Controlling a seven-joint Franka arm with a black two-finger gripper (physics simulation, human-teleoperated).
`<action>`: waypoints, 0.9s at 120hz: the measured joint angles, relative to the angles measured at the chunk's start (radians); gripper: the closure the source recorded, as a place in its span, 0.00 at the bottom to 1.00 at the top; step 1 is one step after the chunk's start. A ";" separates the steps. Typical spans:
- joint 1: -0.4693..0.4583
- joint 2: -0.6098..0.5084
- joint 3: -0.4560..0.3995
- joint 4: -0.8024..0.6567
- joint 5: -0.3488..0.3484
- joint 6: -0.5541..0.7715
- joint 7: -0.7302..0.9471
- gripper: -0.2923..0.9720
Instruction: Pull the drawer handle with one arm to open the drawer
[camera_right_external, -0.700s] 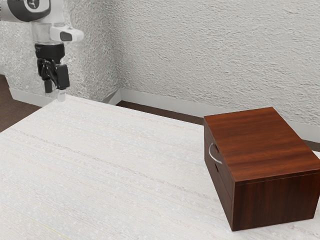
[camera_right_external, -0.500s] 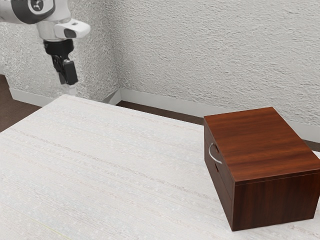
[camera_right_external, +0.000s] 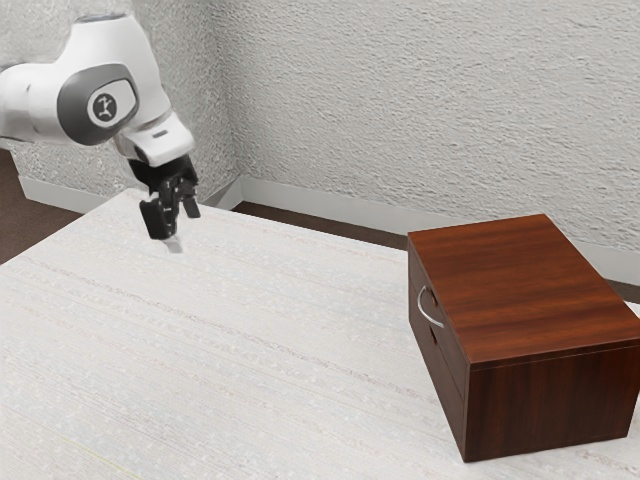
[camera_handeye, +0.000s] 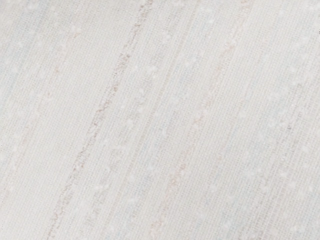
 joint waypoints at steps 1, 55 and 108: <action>0.000 0.003 0.000 -0.002 -0.013 0.011 0.018 0.23; -0.011 0.166 -0.064 -0.006 -0.507 0.263 0.966 0.33; 0.017 0.295 -0.158 0.025 -0.702 0.393 1.593 0.45</action>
